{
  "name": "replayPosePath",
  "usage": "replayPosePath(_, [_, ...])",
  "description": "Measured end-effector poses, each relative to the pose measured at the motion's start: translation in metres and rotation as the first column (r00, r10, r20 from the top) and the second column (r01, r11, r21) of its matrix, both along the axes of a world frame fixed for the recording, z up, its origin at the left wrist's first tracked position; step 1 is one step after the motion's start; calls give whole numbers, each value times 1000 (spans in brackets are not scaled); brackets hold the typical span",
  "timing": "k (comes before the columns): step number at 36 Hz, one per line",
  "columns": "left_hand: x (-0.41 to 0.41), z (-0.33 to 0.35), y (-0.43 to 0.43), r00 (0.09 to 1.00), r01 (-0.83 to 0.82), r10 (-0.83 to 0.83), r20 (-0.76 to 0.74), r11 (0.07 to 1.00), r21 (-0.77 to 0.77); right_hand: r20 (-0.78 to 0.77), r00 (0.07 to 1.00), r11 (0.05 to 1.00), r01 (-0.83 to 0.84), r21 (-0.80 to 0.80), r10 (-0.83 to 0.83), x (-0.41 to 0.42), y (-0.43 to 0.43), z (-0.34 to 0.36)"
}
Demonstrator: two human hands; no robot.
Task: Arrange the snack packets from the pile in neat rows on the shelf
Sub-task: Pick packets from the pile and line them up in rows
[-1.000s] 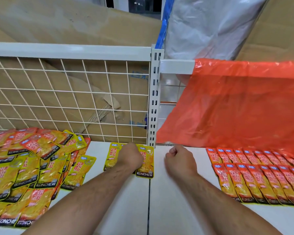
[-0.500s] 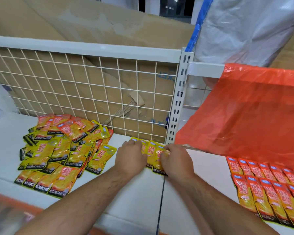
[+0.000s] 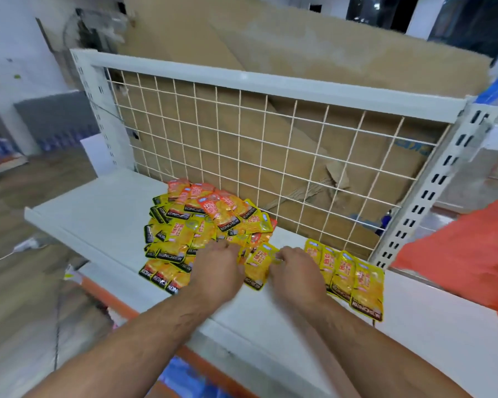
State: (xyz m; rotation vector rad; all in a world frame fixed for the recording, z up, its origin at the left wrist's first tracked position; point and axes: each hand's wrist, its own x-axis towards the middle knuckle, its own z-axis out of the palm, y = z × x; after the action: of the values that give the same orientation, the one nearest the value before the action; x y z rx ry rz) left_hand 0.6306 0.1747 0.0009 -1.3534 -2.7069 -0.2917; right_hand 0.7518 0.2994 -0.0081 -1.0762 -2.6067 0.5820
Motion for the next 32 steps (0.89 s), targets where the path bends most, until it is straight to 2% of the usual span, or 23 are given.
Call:
replayPosePath(3, [-21, -2, -8, 999, 35, -35, -22, 999, 1, 99, 993, 998, 62, 30, -64, -20, -13, 0])
replayPosePath(8, [-50, -4, -11, 986, 131, -138, -91, 988, -83, 248, 950, 982, 183, 48, -190, -45, -23, 0])
replayPosePath(15, [-63, -18, -16, 940, 277, -306, -150, 943, -186, 276, 916, 943, 325, -78, -293, -62, -26, -2])
replayPosePath(17, [-62, -18, -16, 938, 309, -327, -110, 938, -158, 282, 905, 927, 360, -105, -319, -64, -29, -4])
replayPosePath(24, [-58, -10, -13, 970, 243, -237, 51, 953, -183, 296, 877, 871, 446, -206, -379, -55, -35, -4])
replayPosePath(29, [-63, -10, -9, 956, 196, -176, 234, 978, -65, 330, 869, 874, 446, -195, -370, -46, -40, -1])
replayPosePath(32, [-67, -11, -6, 934, 159, -161, 318, 987, 32, 294, 871, 855, 464, -231, -393, -41, -41, -4])
